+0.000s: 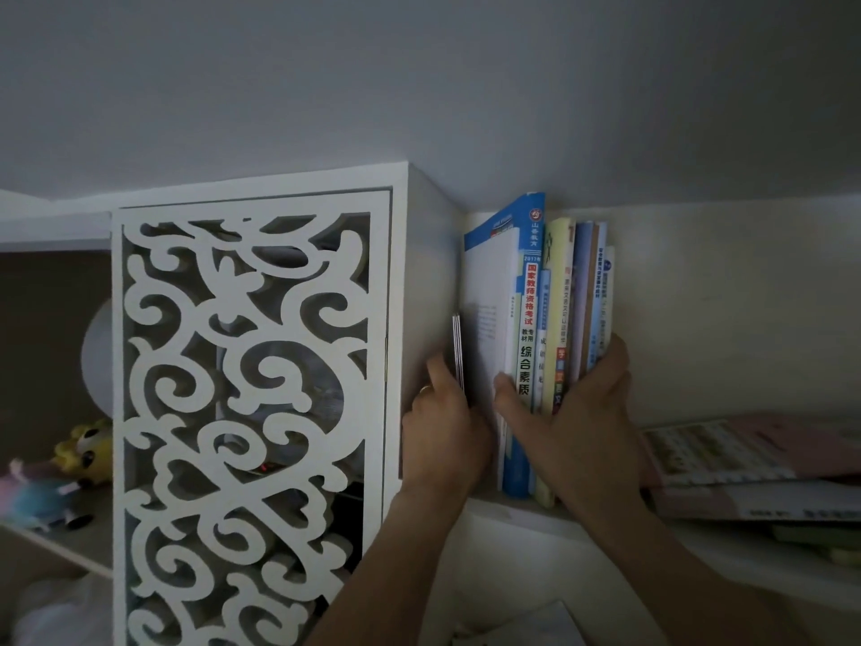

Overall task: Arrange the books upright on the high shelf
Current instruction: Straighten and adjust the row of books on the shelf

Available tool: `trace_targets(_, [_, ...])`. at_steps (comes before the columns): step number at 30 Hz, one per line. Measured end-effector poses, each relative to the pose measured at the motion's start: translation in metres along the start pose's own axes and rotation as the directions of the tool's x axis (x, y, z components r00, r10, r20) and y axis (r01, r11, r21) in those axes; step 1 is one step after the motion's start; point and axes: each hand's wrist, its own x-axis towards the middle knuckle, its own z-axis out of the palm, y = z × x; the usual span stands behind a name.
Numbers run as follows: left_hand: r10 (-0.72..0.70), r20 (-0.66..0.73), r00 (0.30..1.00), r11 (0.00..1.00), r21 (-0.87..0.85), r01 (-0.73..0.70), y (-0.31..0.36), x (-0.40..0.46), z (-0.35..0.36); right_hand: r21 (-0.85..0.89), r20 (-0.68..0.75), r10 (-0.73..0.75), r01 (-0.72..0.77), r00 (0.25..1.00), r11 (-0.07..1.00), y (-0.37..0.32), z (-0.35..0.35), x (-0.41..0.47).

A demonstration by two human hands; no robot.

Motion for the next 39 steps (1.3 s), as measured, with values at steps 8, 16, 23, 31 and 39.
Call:
trace_targets(8, [0.108,-0.068,0.992,0.975,0.204,-0.092,0.019,-0.035,-0.032,-0.086,0.024,-0.056,0.057,0.998,0.995,0.004,0.001,-0.01])
trace_targets(16, [0.247,-0.342,0.907,0.966,0.161,-0.203,0.018,-0.085,-0.11,-0.284,0.044,-0.116,0.124,0.992,0.951,-0.033,0.026,-0.018])
trace_targets(23, [0.208,-0.337,0.918,0.978,0.047,-0.204,0.02,-0.12,-0.126,-0.272,0.17,-0.163,0.206,0.972,0.94,-0.032,0.009,-0.022])
trace_targets(31, [-0.031,0.047,0.998,0.798,-0.601,0.053,0.04,-0.17,-0.145,0.623,0.295,-0.043,-0.158,0.954,0.766,-0.027,-0.091,-0.1])
trace_targets(39, [-0.232,0.533,0.813,0.465,-0.674,0.574,0.06,-0.277,-0.082,0.476,0.603,0.481,-0.771,0.636,0.423,0.066,-0.2,-0.199])
